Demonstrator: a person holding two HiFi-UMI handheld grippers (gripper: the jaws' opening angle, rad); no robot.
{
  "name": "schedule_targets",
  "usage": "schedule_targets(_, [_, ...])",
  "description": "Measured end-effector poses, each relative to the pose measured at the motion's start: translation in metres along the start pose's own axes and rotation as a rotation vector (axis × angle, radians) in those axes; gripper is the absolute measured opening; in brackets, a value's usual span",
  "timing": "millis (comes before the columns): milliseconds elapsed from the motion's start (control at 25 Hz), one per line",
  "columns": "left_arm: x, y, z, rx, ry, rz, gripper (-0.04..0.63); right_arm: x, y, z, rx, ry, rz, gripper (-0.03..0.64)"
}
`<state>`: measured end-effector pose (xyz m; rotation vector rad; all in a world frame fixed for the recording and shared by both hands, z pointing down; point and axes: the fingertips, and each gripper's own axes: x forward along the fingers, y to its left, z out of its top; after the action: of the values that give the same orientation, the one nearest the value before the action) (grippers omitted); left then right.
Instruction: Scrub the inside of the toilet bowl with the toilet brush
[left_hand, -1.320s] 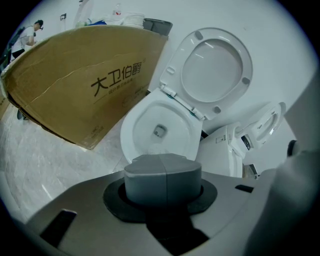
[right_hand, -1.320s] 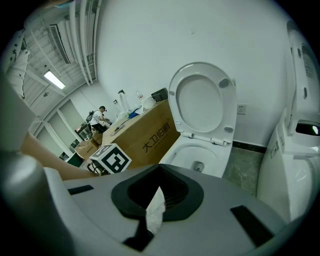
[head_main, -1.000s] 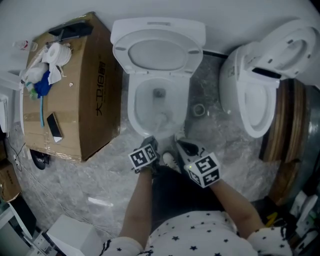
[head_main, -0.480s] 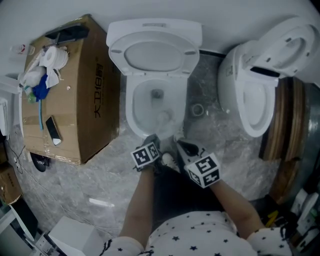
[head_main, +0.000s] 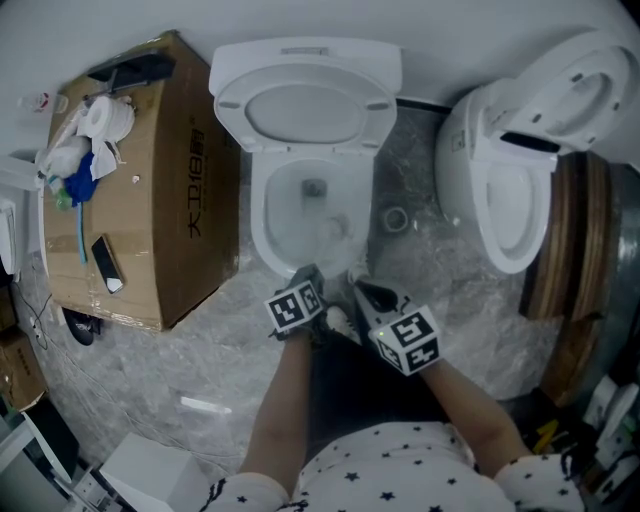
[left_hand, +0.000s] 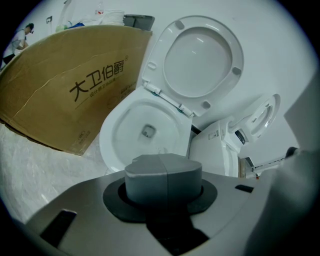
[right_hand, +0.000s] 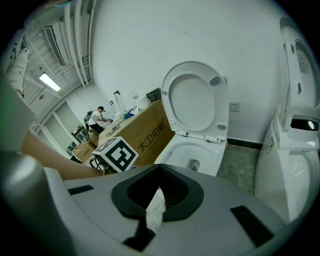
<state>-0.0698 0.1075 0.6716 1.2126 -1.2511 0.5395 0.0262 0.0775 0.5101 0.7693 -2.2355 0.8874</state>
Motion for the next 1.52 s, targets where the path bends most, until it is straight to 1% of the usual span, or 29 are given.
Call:
schedule_targets(1160, [0.016,-0.029,0.047,0.042,-0.011,-0.035,0.156,0.005,-0.012,0.006,0.007,0.007,0.000,0.006])
schedule_targets(1520, [0.020,-0.035,0.064,0.065,-0.016,-0.045,0.156,0.009,-0.014,0.010,0.009,0.010,0.001,0.006])
